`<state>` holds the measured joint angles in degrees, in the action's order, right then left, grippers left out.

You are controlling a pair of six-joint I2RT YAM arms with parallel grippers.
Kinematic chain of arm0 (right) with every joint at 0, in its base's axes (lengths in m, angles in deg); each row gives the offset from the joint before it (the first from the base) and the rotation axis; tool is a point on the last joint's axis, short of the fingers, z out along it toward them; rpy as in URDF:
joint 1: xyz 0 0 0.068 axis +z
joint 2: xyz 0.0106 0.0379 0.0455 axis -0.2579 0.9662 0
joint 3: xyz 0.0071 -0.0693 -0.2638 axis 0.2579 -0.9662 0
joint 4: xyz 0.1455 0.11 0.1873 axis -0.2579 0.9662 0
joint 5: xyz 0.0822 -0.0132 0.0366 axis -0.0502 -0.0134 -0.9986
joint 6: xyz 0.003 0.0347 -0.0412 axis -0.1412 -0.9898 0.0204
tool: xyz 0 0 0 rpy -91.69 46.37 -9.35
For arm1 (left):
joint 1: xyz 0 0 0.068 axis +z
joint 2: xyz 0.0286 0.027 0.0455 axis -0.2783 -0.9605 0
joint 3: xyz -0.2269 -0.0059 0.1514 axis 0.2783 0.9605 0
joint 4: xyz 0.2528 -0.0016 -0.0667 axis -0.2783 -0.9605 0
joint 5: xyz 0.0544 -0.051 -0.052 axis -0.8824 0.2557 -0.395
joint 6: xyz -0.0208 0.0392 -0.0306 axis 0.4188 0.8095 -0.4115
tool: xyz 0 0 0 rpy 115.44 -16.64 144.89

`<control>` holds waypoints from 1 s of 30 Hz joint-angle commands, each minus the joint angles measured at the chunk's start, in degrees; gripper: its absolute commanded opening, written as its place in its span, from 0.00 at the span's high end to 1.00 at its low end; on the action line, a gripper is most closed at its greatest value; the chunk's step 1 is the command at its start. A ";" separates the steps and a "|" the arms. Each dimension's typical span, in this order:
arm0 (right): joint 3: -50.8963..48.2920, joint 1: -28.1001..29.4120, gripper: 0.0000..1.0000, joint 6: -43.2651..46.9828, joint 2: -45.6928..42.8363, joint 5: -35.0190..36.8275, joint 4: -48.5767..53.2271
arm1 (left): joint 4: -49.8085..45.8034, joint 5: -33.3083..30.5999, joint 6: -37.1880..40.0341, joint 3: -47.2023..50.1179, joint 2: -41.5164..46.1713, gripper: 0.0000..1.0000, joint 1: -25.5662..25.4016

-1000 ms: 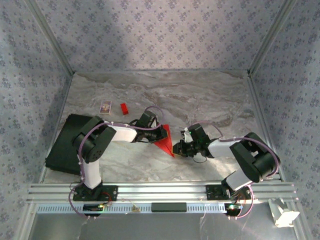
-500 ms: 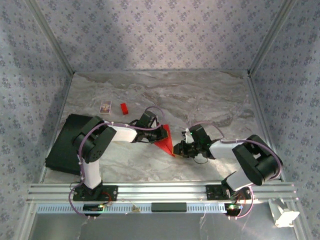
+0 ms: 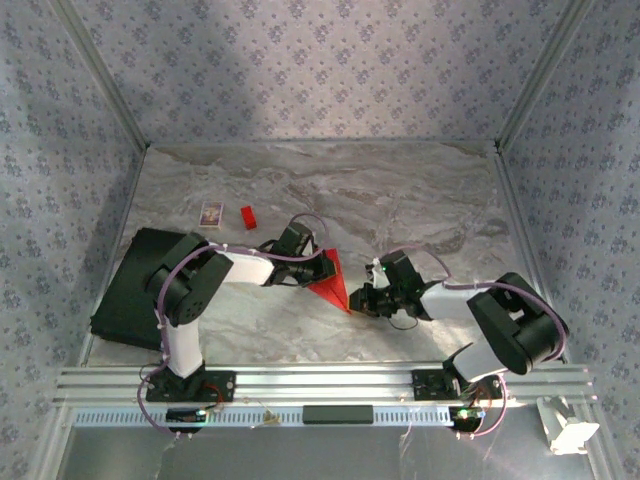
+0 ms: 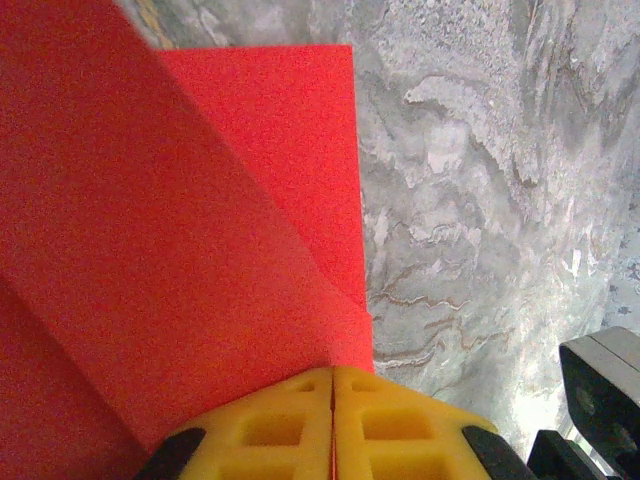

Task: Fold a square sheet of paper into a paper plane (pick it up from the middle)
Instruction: Fourth fold the wing at the center of the table.

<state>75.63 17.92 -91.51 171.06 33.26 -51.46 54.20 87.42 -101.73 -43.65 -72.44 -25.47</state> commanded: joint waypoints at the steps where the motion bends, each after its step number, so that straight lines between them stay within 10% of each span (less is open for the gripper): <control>1: -2.10 -0.20 0.86 0.85 -0.38 1.83 9.50 | -3.22 -1.48 0.34 1.56 -2.16 0.91 0.23; 30: -4.20 0.02 0.96 0.33 -2.07 1.33 10.76 | -2.60 -1.36 0.15 2.00 -2.34 0.92 0.23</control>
<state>74.17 17.92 -90.89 168.50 34.11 -48.75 54.57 87.64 -102.08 -43.43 -72.48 -25.47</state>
